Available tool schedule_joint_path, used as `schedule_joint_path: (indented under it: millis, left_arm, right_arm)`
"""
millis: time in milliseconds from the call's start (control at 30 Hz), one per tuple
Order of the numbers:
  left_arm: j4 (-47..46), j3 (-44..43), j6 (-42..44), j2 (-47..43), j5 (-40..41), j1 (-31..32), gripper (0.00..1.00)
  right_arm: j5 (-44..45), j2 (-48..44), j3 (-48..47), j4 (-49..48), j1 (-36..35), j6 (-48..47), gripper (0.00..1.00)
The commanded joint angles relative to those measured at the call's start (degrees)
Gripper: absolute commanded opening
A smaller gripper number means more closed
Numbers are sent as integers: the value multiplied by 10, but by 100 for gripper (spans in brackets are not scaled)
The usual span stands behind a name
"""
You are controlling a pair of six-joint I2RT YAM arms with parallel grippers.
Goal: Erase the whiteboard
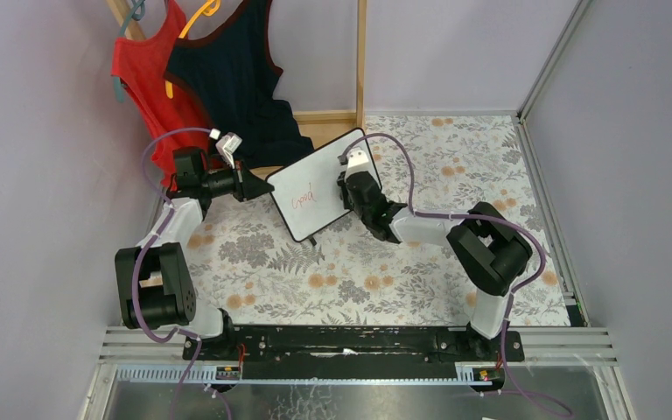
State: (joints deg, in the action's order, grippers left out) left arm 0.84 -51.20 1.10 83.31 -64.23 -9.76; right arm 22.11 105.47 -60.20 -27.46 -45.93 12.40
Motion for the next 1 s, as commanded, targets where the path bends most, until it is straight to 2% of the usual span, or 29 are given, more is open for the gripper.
schedule_joint_path:
  millis: [0, 233, 667, 967]
  left_arm:
    - [2, -11, 28, -14, 5, 0, 0]
    - [2, -11, 27, -14, 5, 0, 0]
    - [2, -10, 25, -15, 2, 0, 0]
    - [3, -9, 25, -15, 2, 0, 0]
  right_arm:
    - [42, -28, 12, 4, 32, -21, 0]
    - [-4, -27, 1, 3, 29, -3, 0]
    - [-20, 10, -88, 4, -78, 21, 0]
    - [-47, 41, -130, 2, -104, 36, 0]
